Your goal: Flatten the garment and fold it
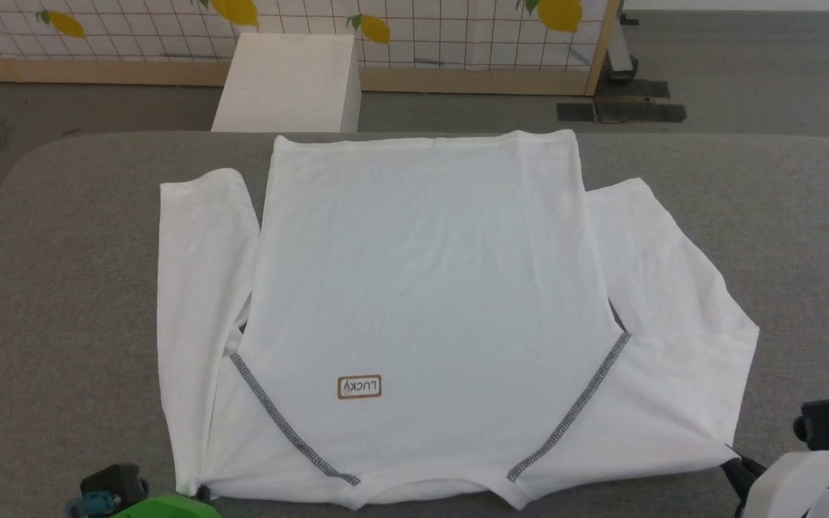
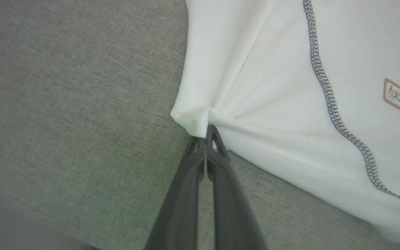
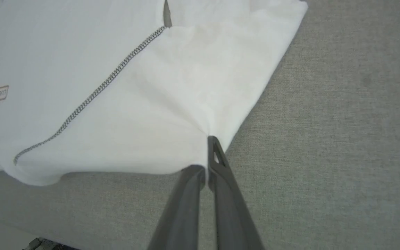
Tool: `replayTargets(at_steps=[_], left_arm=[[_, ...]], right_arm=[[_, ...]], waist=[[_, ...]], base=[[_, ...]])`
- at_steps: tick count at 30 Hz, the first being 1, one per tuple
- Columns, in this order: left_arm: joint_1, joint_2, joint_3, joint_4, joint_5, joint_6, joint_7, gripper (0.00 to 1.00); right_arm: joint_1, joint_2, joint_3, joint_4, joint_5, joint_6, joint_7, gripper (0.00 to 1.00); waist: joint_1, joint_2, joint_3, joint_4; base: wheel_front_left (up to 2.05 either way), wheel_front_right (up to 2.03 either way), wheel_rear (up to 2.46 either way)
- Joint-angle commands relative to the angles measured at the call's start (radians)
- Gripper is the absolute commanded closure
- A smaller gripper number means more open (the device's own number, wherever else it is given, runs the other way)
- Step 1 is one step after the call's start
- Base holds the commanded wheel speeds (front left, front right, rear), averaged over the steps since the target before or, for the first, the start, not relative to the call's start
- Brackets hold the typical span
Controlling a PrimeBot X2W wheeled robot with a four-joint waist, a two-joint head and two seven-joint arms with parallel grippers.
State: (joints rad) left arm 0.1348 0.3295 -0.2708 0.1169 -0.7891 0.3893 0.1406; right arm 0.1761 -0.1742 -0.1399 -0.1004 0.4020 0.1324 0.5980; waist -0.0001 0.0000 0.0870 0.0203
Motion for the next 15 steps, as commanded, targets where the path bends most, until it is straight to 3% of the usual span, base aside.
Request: replayTargets(at_steps=[1,2,3,4,5,6,7,8,15], left_arm=[[0.005,0.000,-0.005,0.009,-0.010,0.008,0.023,1.00],[0.000,-0.005,-0.010,0.010,-0.018,0.004,0.037,1.00],[-0.009,-0.009,-0.013,0.012,-0.023,0.000,0.043,0.80],[-0.016,-0.011,-0.016,0.014,-0.025,-0.003,0.049,0.23],[-0.022,-0.014,-0.015,0.016,-0.029,-0.004,0.050,0.00],[-0.028,-0.019,-0.012,0.017,-0.035,-0.005,0.051,0.00],[-0.032,-0.020,-0.013,0.019,-0.037,-0.006,0.054,0.00],[-0.035,-0.019,-0.012,0.019,-0.040,-0.007,0.056,0.00],[-0.015,0.026,0.041,-0.049,-0.050,0.016,0.056,0.00]], right_arm=[[0.002,-0.001,0.013,0.005,-0.019,-0.002,0.013,1.00],[0.000,0.001,0.025,0.011,-0.029,-0.002,0.019,1.00],[-0.002,0.003,0.043,0.020,-0.037,-0.002,0.024,1.00],[-0.004,0.005,0.058,0.030,-0.042,-0.002,0.026,1.00],[-0.008,0.005,0.067,0.040,-0.043,-0.002,0.024,1.00],[-0.013,0.007,0.072,0.052,-0.045,-0.002,0.017,0.77],[-0.015,0.012,0.073,0.064,-0.045,-0.002,0.016,0.16],[-0.018,0.015,0.074,0.074,-0.047,-0.002,0.017,0.00],[-0.015,0.007,0.028,0.046,-0.024,-0.002,0.018,0.00]], waist=[[0.0001,0.0000,0.006,-0.001],[0.0001,0.0000,0.007,-0.001],[0.0001,0.0000,0.008,0.001],[0.0001,0.0000,0.010,0.001],[0.0001,0.0000,0.011,0.001],[0.0001,0.0000,0.011,0.002],[0.0001,0.0000,0.010,0.002],[0.0001,0.0000,0.010,0.002],[0.0001,0.0000,-0.001,0.001]], base=[[0.00,0.00,0.00],[0.00,0.00,0.00],[0.00,0.00,0.00],[0.00,0.00,0.00],[0.00,0.00,0.00],[0.00,0.00,0.00],[0.00,0.00,0.00],[0.00,0.00,0.00],[0.00,0.00,0.00]])
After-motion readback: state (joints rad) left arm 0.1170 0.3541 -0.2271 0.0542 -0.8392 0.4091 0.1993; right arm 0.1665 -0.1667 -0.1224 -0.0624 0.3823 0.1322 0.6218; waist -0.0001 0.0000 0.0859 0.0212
